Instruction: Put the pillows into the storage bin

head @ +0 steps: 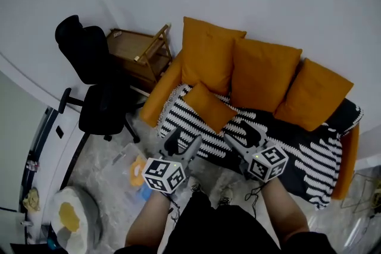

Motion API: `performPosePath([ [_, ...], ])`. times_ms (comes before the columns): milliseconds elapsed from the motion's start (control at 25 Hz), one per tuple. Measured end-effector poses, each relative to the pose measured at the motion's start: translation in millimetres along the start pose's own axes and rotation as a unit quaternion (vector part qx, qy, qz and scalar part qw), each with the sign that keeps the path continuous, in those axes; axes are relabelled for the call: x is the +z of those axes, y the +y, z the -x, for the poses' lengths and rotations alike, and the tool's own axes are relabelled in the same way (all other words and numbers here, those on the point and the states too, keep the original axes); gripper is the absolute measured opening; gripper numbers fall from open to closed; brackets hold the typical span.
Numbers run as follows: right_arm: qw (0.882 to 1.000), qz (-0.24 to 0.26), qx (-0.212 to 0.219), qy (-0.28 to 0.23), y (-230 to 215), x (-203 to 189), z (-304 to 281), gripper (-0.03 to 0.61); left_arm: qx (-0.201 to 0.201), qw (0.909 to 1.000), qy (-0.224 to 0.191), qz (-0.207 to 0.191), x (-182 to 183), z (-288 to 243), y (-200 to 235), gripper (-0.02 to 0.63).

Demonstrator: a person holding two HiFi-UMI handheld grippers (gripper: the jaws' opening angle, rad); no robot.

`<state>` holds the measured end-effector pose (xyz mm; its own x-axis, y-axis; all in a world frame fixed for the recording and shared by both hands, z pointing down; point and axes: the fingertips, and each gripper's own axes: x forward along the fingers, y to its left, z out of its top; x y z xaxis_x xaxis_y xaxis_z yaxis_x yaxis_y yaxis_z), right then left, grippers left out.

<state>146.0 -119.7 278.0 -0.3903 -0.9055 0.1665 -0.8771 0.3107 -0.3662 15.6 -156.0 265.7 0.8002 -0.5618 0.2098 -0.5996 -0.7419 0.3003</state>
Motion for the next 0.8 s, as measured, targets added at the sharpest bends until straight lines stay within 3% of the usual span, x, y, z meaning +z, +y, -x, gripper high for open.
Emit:
performPosePath([
  [440,0.997,-0.009,-0.07,-0.002,-18.9,5.4,-70.7,0.337,-0.06,0.9979,0.025,0.001,14.0,-44.9,69.5,0.293],
  [800,0.996,-0.015,-0.092,0.011,-27.5,1.2,-108.2,0.35,-0.074,0.9961,0.042,0.025,7.0,-66.5,112.5,0.291],
])
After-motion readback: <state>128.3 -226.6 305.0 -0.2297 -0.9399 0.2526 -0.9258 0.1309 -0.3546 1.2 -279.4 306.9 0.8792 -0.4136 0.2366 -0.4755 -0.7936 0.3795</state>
